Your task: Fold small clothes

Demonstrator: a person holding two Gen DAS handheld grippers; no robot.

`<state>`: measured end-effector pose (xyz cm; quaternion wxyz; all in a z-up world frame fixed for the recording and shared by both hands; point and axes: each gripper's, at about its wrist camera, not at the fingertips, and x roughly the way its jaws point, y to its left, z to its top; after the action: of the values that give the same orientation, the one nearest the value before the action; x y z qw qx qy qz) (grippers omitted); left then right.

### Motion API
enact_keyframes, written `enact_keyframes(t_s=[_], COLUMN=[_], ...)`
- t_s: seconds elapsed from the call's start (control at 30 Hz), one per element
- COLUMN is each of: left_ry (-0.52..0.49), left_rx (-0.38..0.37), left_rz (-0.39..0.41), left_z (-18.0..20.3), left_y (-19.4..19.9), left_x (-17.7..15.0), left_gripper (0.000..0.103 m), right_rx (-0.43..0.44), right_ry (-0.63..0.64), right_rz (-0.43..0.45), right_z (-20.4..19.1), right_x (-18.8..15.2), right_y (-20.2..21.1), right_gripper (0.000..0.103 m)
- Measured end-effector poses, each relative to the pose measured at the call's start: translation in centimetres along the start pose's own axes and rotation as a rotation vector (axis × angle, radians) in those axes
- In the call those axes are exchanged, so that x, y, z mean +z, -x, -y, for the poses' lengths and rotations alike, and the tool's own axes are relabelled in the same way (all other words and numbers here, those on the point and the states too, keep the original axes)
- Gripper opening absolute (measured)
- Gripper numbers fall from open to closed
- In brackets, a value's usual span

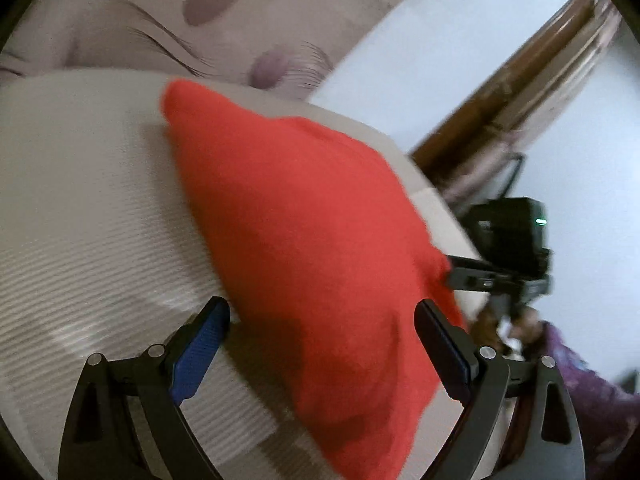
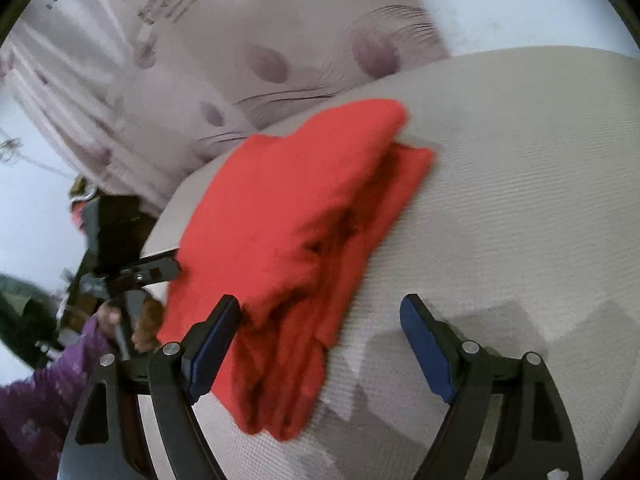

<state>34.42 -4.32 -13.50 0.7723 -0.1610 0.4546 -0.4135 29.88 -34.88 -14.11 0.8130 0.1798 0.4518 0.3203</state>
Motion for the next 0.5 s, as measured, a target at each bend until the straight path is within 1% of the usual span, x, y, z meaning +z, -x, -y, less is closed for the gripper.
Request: enact_keyframes(t_s=[0.07, 0.1, 0.17, 0.23, 0.27, 0.33, 0.37, 0.4, 0.43, 0.47, 0.5], left_ry=[0.004, 0.004, -0.006, -0.018, -0.018, -0.021, -0.027, -0.032, -0.032, -0.028, -0.023], left_rx=[-0.049, -0.072, -0.097, -0.108, -0.116, -0.116, -0.100, -0.082, -0.057, -0.025, 0.005], left_rz=[0.000, -0.006, -0.028, -0.045, -0.049, -0.049, -0.047, -0.048, -0.052, -0.058, -0.064], left_z=[-0.2, -0.2, -0.3, -0.2, -0.1, 0.1, 0.4, 0.5, 0.7, 0.6, 0.5], left_y=[-0.3, -0.6, -0.8, -1.2, -1.5, -1.5, -1.7, -1.7, -1.7, -1.9, -2.1], left_x=[0.4, 0.8, 1.3, 1.7, 1.9, 1.8, 1.7, 1.6, 1.4, 1.5, 1.5], left_gripper=[0.093, 0.093, 0.093, 0.093, 0.093, 0.093, 0.093, 0.091, 0.077, 0.056, 0.052], right_rx=[0.048, 0.053, 0.089, 0.133, 0.142, 0.141, 0.133, 0.125, 0.107, 0.087, 0.079], right_ry=[0.002, 0.010, -0.006, -0.037, -0.039, -0.032, -0.026, -0.020, -0.011, -0.013, -0.036], right_rz=[-0.034, -0.039, -0.051, -0.044, -0.038, -0.040, -0.035, -0.035, -0.039, -0.051, -0.075], right_z=[-0.1, -0.2, 0.1, 0.7, 0.7, 0.5, 0.3, 0.0, -0.4, -0.6, -0.4], right_x=[0.7, 1.2, 2.0, 2.6, 2.8, 3.2, 3.3, 3.3, 3.3, 3.3, 3.3], right_y=[-1.1, -1.4, -2.1, -2.7, -2.9, -3.6, -3.7, -4.0, -4.2, -4.6, -5.1], right_gripper=[0.081, 0.081, 0.081, 0.082, 0.082, 0.082, 0.082, 0.078, 0.060, 0.043, 0.031])
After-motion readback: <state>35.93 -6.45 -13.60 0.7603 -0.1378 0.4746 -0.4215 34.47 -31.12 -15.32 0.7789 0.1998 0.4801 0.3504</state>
